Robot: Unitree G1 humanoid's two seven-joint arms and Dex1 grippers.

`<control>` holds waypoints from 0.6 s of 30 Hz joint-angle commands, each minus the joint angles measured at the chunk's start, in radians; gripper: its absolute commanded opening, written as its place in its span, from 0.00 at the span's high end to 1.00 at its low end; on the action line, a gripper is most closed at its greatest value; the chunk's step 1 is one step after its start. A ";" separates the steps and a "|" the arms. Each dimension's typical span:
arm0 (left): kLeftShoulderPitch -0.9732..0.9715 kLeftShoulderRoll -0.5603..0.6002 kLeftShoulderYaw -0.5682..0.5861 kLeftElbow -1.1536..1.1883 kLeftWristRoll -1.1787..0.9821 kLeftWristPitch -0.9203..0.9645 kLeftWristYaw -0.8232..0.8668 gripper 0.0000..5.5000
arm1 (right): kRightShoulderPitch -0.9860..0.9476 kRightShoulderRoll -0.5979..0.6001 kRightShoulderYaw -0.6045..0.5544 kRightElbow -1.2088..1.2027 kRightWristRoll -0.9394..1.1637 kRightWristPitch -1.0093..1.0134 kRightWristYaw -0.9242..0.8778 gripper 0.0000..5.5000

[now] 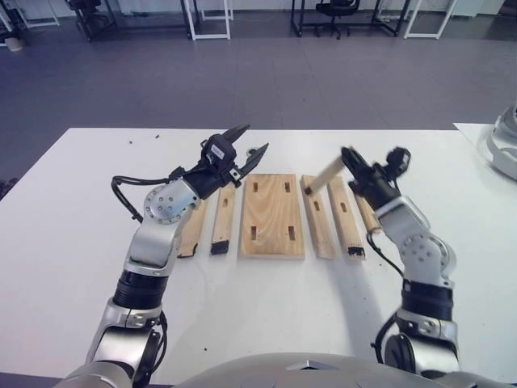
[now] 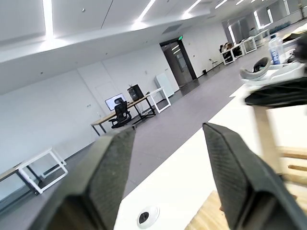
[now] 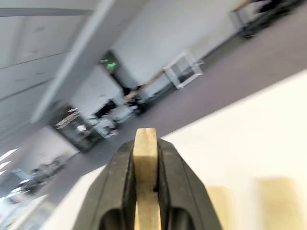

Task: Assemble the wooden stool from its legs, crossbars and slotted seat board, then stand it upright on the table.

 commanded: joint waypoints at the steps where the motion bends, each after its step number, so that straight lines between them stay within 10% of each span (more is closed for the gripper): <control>1: 0.026 0.001 0.028 0.012 0.028 -0.001 0.043 0.39 | 0.000 0.031 0.004 0.015 -0.043 -0.054 -0.022 0.92; 18: 0.023 0.005 0.080 0.039 0.019 -0.004 0.056 0.39 | -0.008 0.048 0.109 0.200 -0.318 -0.241 0.009 0.92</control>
